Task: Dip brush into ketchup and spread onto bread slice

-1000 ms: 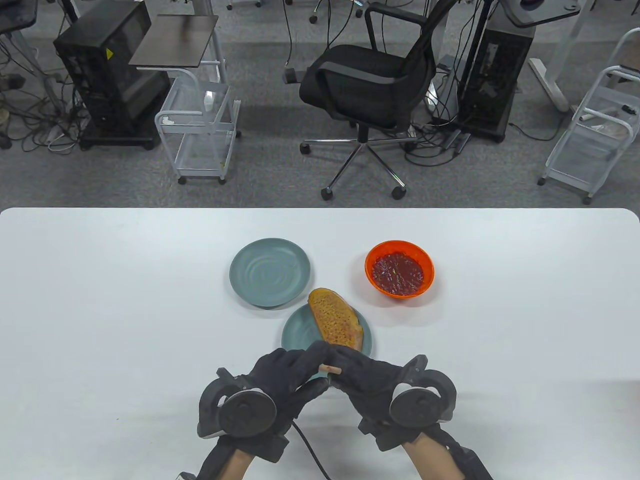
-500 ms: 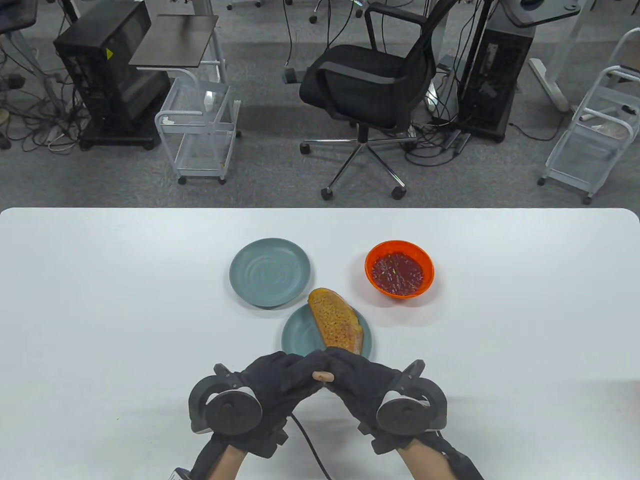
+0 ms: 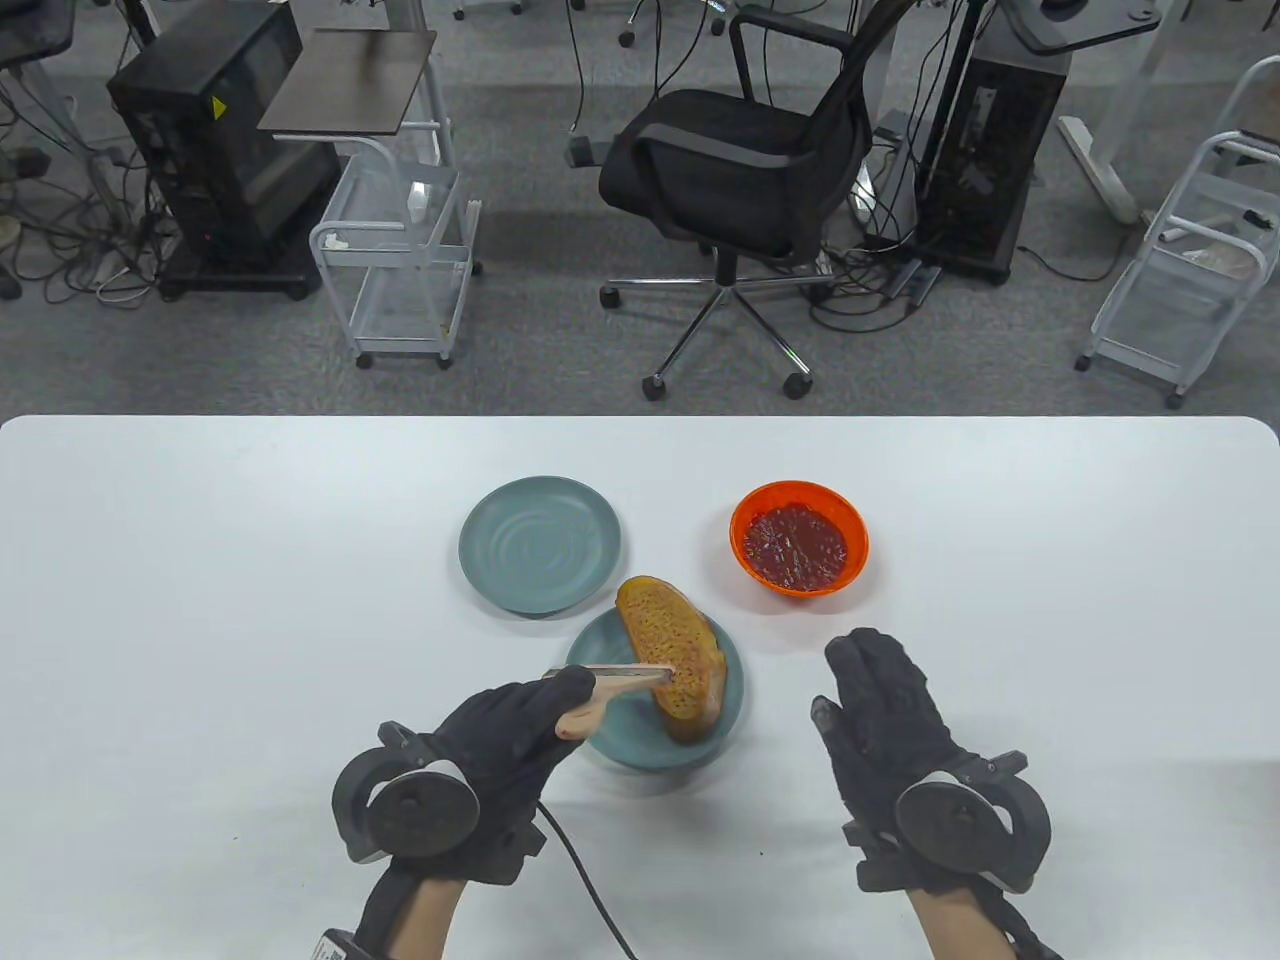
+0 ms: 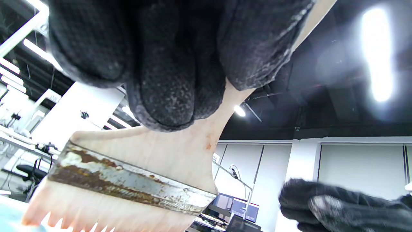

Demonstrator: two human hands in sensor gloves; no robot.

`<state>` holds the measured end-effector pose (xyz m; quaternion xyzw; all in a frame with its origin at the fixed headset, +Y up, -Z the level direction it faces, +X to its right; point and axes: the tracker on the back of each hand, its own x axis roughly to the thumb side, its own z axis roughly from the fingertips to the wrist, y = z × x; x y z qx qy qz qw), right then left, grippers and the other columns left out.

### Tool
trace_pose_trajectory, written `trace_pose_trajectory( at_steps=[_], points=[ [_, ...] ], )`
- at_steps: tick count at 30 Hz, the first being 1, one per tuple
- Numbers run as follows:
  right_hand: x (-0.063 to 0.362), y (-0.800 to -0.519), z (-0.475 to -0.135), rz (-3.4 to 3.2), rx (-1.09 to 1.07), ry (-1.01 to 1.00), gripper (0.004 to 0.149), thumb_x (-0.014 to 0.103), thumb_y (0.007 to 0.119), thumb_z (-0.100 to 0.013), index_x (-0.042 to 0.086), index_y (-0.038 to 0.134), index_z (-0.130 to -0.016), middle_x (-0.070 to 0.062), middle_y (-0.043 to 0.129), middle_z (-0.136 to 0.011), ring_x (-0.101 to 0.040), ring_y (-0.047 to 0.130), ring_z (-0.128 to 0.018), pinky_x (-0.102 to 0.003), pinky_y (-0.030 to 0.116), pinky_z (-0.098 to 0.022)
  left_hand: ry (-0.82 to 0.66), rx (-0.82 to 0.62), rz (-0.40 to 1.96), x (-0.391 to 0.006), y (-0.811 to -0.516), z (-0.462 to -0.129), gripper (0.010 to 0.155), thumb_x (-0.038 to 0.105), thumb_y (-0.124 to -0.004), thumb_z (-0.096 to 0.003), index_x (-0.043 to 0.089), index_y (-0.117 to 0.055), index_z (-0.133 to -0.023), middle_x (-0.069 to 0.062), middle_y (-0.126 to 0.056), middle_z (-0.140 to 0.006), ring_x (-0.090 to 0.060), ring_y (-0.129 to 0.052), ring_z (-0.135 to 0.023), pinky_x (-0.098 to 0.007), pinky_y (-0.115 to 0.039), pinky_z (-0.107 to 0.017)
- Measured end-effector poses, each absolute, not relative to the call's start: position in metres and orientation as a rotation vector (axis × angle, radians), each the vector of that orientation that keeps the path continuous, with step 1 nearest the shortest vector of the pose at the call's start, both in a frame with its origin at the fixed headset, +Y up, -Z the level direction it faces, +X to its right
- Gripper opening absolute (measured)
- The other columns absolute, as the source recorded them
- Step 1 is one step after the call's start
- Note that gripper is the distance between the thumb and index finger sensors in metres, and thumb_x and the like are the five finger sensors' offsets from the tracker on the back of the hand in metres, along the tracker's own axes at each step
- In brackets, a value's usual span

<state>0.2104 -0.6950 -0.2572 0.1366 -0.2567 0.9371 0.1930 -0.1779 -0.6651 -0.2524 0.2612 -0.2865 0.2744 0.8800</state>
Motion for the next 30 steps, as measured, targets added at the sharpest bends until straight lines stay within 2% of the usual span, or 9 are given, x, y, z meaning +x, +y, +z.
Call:
trace_pose_trajectory(
  at_steps=[3, 7, 12, 15, 23, 30],
  points=[
    [0.224, -0.718, -0.267, 2.768, 0.247, -0.458, 0.069, 0.048, 0.071, -0.055, 0.012, 0.049, -0.11, -0.024, 0.039, -0.111, -0.052, 0.039, -0.101, -0.063, 0.044, -0.067, -0.557, 0.582, 0.533, -0.188, -0.669, -0.257, 0.041, 0.032, -0.089, -0.0545, 0.018, -0.085, -0.093, -0.007, -0.104, -0.077, -0.028, -0.112, -0.056, -0.051, -0.089, -0.045],
    [0.232, -0.736, -0.271, 2.816, 0.171, -0.222, 0.073, 0.049, 0.068, -0.056, 0.012, 0.038, -0.112, -0.022, 0.025, -0.113, -0.049, 0.017, -0.102, -0.064, 0.026, -0.067, -0.513, 0.595, 0.56, -0.198, -0.674, -0.261, 0.042, 0.031, -0.089, -0.0544, 0.017, -0.084, -0.094, -0.009, -0.102, -0.082, -0.031, -0.11, -0.062, -0.053, -0.087, -0.048],
    [0.232, -0.735, -0.27, 2.777, 0.167, -0.267, 0.072, 0.048, 0.069, -0.056, 0.011, 0.041, -0.112, -0.022, 0.027, -0.113, -0.049, 0.02, -0.101, -0.064, 0.027, -0.067, -0.482, 0.63, 0.535, -0.203, -0.677, -0.271, 0.042, 0.03, -0.088, -0.0544, 0.018, -0.082, -0.094, -0.008, -0.101, -0.083, -0.031, -0.109, -0.064, -0.052, -0.087, -0.049],
    [0.231, -0.736, -0.27, 2.739, 0.165, -0.261, 0.072, 0.048, 0.069, -0.056, 0.011, 0.042, -0.111, -0.023, 0.029, -0.113, -0.05, 0.021, -0.101, -0.064, 0.028, -0.067, -0.452, 0.633, 0.545, -0.203, -0.678, -0.288, 0.042, 0.03, -0.088, -0.0544, 0.017, -0.082, -0.094, -0.009, -0.101, -0.084, -0.032, -0.109, -0.065, -0.053, -0.087, -0.05],
    [0.237, -0.734, -0.268, 2.649, 0.194, -0.277, 0.071, 0.048, 0.069, -0.056, 0.01, 0.046, -0.111, -0.024, 0.033, -0.113, -0.051, 0.024, -0.101, -0.064, 0.03, -0.067, -0.32, 0.485, 0.47, -0.204, -0.691, -0.364, 0.043, 0.029, -0.088, -0.0549, 0.018, -0.08, -0.096, -0.008, -0.099, -0.087, -0.033, -0.107, -0.071, -0.053, -0.086, -0.055],
    [0.244, -0.737, -0.272, 2.59, 0.173, -0.241, 0.07, 0.048, 0.069, -0.056, 0.01, 0.046, -0.111, -0.024, 0.034, -0.112, -0.051, 0.025, -0.101, -0.064, 0.03, -0.066, -0.287, 0.401, 0.495, -0.202, -0.707, -0.415, 0.043, 0.028, -0.087, -0.0557, 0.019, -0.079, -0.097, -0.007, -0.096, -0.091, -0.035, -0.103, -0.079, -0.053, -0.083, -0.06]
  ],
)
